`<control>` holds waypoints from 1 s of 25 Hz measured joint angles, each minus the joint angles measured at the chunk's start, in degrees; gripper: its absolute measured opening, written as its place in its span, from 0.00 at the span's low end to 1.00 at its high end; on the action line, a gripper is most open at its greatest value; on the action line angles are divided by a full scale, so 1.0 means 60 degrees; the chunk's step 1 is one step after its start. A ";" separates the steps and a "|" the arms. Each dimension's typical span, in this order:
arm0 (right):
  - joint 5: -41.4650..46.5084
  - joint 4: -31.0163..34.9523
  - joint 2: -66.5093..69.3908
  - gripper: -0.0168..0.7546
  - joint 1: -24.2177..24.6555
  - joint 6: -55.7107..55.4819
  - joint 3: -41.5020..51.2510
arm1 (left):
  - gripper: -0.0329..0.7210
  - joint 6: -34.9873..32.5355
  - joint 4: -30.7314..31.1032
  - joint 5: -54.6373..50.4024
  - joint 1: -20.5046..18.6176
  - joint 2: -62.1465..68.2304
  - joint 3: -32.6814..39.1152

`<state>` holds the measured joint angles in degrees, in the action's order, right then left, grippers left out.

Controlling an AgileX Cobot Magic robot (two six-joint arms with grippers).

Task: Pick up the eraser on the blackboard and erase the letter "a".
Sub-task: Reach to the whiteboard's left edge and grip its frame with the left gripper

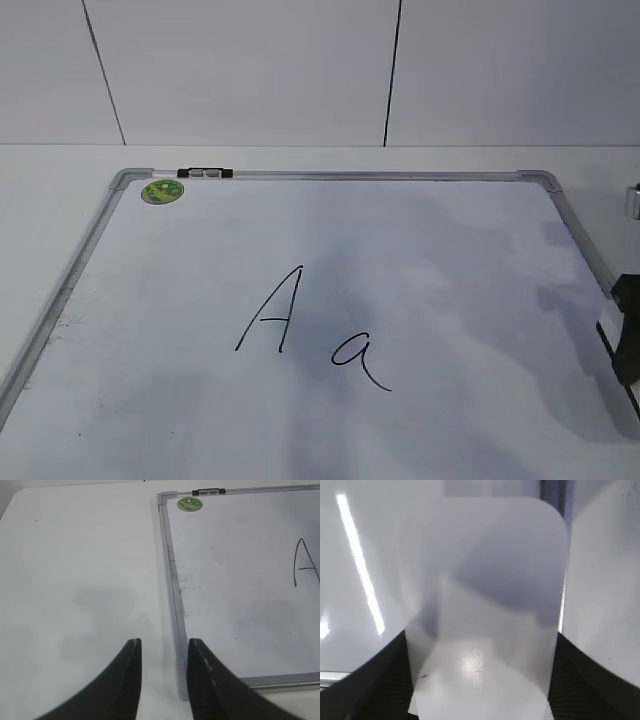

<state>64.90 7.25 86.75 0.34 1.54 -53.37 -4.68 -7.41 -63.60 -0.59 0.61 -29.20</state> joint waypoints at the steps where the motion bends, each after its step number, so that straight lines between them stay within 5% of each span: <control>1: 0.0071 0.0017 0.0000 0.74 0.0000 0.0000 -0.0065 | 0.35 0.0000 0.0000 0.0000 0.0000 0.0000 0.0000; 19: 0.0554 0.0493 0.0000 0.74 0.0000 0.0000 -0.0867 | 0.35 0.0000 0.0000 0.0032 0.0000 0.0000 0.0000; 25: 0.0580 0.0749 0.0000 0.74 0.0000 0.0000 -0.1019 | 0.35 0.0000 0.0126 0.0073 0.0574 0.0136 0.0000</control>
<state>68.38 11.75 86.75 0.34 1.54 -59.48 -4.68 -6.65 -63.16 2.85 1.43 -29.20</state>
